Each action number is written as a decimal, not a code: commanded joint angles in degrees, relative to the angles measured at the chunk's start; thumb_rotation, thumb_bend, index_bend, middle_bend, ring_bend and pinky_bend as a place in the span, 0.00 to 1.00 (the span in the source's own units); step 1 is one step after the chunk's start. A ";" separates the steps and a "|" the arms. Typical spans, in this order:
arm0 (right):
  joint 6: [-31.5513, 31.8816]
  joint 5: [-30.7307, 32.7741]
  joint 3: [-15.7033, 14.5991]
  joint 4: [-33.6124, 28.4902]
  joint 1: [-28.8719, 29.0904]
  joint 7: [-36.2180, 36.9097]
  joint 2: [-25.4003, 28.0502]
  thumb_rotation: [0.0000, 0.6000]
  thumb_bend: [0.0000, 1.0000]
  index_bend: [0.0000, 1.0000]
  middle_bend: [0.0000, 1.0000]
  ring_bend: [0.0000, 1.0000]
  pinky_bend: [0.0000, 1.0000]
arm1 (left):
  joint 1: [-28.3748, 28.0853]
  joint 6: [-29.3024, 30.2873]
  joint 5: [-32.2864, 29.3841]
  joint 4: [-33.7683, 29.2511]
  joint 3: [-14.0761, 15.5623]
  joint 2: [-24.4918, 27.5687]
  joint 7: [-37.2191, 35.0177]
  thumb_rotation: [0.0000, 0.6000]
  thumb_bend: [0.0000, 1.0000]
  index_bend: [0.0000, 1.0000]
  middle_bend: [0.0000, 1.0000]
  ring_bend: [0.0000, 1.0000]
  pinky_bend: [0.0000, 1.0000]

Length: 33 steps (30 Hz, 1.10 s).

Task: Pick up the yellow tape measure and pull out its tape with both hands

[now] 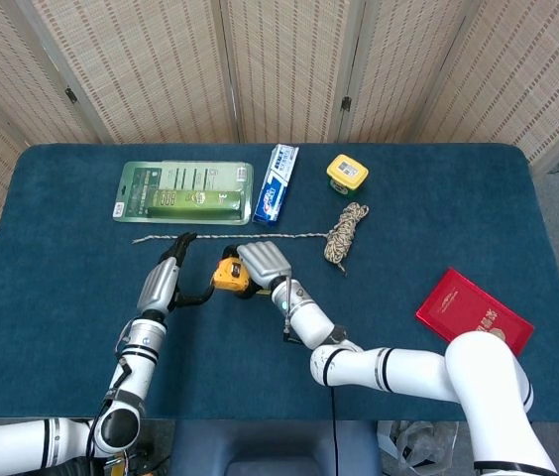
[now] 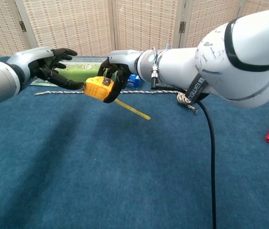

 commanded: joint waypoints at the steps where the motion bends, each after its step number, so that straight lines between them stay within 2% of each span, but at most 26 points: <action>1: -0.58 0.03 -0.15 0.28 0.07 0.27 0.17 1.00 0.27 0.58 0.53 0.45 0.31 | -0.08 0.11 -0.23 0.07 -0.02 -0.04 0.20 1.00 0.34 0.00 0.00 0.00 0.00; 16: -3.90 -2.03 -0.69 2.22 0.58 3.11 0.23 1.00 0.27 0.58 0.53 0.44 0.31 | -0.19 -0.21 -1.96 2.05 0.25 -0.24 1.01 1.00 0.34 0.00 0.00 0.00 0.00; 33: -3.15 -2.37 -0.86 3.41 1.87 3.90 -0.92 1.00 0.27 0.58 0.53 0.44 0.31 | -0.43 -0.93 -1.98 1.12 0.13 -0.53 0.56 1.00 0.34 0.00 0.00 0.00 0.00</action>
